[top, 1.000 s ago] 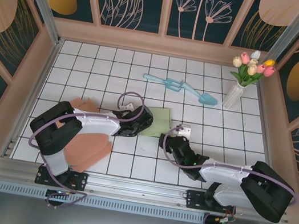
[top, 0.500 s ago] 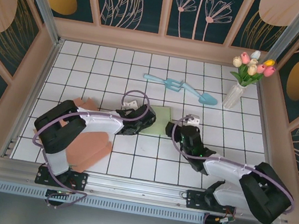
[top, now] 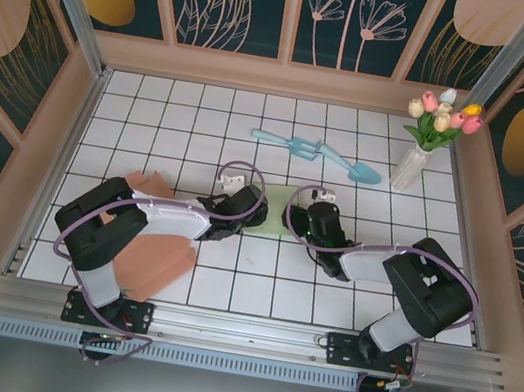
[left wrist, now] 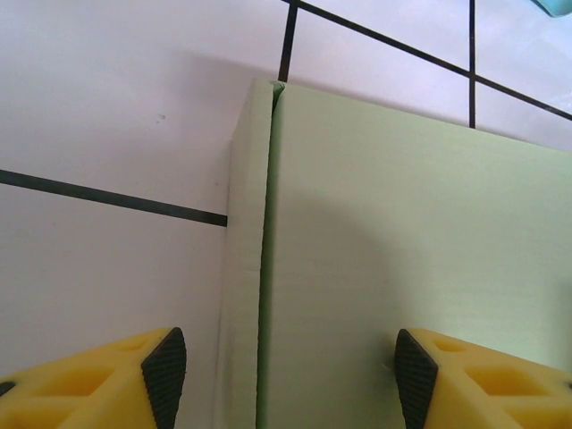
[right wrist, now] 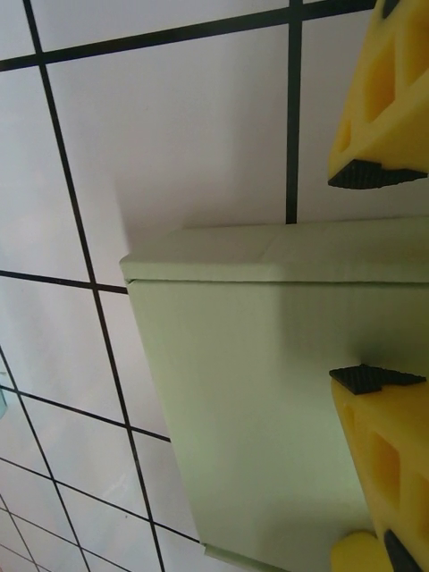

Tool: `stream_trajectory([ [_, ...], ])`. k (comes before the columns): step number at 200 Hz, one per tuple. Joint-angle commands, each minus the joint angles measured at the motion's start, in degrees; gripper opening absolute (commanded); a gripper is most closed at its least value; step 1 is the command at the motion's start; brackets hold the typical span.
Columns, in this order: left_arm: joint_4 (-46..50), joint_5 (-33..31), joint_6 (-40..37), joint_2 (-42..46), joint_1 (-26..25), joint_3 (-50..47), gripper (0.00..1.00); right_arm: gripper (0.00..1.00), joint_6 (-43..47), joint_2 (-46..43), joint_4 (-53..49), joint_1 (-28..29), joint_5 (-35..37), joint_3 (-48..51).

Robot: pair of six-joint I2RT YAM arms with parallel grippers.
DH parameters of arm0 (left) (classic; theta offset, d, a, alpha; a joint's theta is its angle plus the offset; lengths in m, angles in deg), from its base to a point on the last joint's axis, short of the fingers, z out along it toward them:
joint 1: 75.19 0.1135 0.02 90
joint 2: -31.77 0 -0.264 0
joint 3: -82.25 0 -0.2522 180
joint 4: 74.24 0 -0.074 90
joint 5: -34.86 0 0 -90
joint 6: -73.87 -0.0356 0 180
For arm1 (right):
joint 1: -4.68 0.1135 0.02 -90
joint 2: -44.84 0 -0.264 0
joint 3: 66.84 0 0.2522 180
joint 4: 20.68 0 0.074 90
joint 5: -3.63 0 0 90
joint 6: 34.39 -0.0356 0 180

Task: Fold the paper box

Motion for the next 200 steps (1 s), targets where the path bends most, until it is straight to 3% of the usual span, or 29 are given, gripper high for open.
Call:
stream_trajectory([
  [1,9.39,-0.17,-0.12,0.53,0.41,1.78,0.67,0.56,-2.75,0.14,2.41,1.09,1.93,1.41],
  [39,13.38,2.98,9.16,4.96,0.37,1.52,0.78,0.55,-6.44,-0.68,3.91,2.21,2.70,5.06],
  [91,13.93,9.64,20.29,9.00,0.36,-1.37,0.82,0.55,-7.69,-0.27,4.89,2.65,1.87,5.83],
  [152,11.54,16.21,21.24,3.54,0.29,-0.18,0.81,0.55,-8.28,-0.48,5.96,3.00,1.12,6.64],
  [200,15.26,13.79,20.83,2.18,0.34,3.09,0.78,0.56,-7.66,-0.54,5.56,3.05,0.75,6.52],
])
